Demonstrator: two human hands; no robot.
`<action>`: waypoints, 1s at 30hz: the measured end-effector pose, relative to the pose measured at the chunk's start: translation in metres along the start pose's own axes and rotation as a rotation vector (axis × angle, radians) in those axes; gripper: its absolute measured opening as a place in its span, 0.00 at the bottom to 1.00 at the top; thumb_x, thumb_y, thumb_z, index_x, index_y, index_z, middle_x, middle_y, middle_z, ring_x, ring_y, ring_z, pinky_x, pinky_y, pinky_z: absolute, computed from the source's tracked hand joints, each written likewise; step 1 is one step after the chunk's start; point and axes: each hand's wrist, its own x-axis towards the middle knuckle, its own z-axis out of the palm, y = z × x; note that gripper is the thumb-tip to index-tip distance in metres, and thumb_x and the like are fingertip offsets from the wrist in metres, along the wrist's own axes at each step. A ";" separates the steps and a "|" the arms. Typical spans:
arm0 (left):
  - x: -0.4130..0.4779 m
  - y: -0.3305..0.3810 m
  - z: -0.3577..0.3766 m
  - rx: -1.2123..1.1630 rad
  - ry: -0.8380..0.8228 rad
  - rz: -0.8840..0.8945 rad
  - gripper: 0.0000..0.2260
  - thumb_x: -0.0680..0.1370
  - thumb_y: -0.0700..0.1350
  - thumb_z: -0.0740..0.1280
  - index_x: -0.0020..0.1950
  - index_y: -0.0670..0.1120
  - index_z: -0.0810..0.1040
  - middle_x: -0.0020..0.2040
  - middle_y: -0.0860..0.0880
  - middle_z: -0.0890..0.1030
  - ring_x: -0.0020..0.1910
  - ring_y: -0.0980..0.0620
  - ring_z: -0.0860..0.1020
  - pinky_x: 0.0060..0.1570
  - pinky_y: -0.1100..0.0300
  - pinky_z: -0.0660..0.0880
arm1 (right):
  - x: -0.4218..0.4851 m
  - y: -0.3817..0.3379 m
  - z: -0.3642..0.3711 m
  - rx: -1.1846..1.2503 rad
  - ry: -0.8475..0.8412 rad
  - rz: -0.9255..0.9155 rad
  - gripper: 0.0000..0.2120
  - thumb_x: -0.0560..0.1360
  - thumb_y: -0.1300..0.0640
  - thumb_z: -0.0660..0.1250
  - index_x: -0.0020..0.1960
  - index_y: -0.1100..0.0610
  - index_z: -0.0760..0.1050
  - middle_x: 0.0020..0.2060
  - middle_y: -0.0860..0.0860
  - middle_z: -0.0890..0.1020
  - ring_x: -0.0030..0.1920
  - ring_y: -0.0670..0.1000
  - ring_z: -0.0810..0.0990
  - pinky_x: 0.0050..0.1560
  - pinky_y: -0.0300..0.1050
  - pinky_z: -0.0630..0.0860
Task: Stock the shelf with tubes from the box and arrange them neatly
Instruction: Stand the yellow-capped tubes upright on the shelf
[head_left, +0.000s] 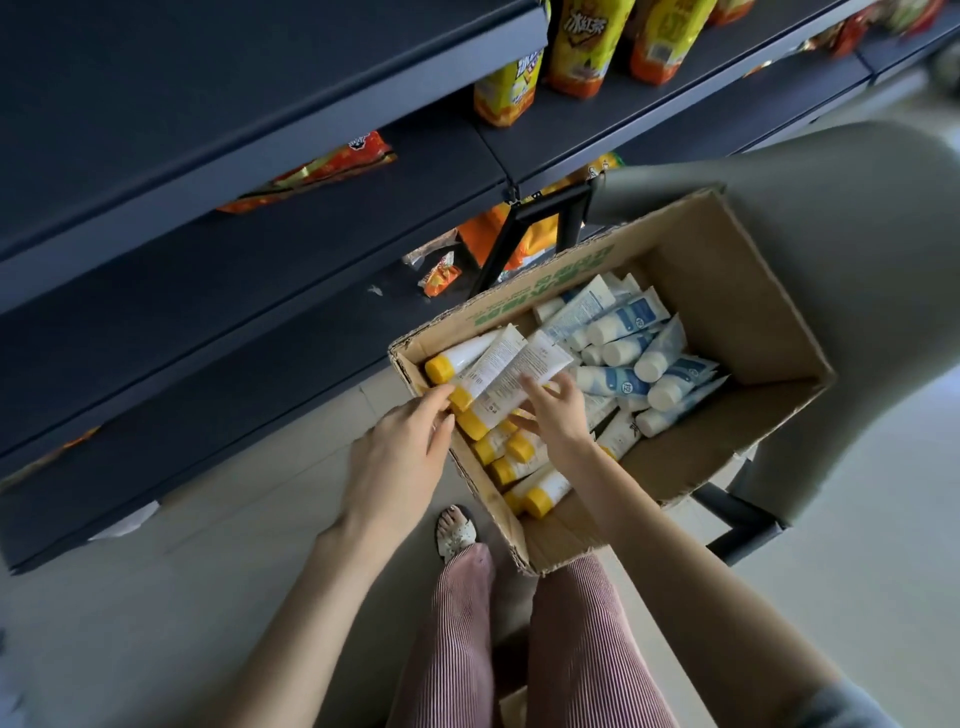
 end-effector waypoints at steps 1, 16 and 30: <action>0.001 0.005 0.003 0.000 -0.003 0.028 0.18 0.81 0.46 0.61 0.71 0.49 0.69 0.60 0.49 0.80 0.56 0.49 0.78 0.45 0.58 0.73 | -0.009 -0.008 -0.004 0.045 -0.035 -0.033 0.15 0.78 0.59 0.65 0.63 0.60 0.69 0.55 0.57 0.81 0.53 0.56 0.82 0.42 0.45 0.82; 0.002 0.047 0.030 0.195 0.100 0.134 0.27 0.73 0.48 0.73 0.69 0.43 0.70 0.59 0.43 0.75 0.55 0.46 0.77 0.44 0.56 0.79 | -0.100 -0.060 -0.032 0.130 -0.173 -0.207 0.14 0.79 0.56 0.63 0.57 0.67 0.73 0.51 0.60 0.83 0.50 0.55 0.84 0.42 0.40 0.80; -0.008 -0.027 -0.006 -0.903 0.137 -0.294 0.24 0.70 0.47 0.73 0.65 0.53 0.71 0.53 0.56 0.82 0.50 0.57 0.81 0.40 0.68 0.76 | -0.050 -0.028 -0.011 0.166 -0.127 0.029 0.22 0.77 0.50 0.66 0.67 0.55 0.65 0.65 0.53 0.72 0.66 0.54 0.71 0.53 0.47 0.75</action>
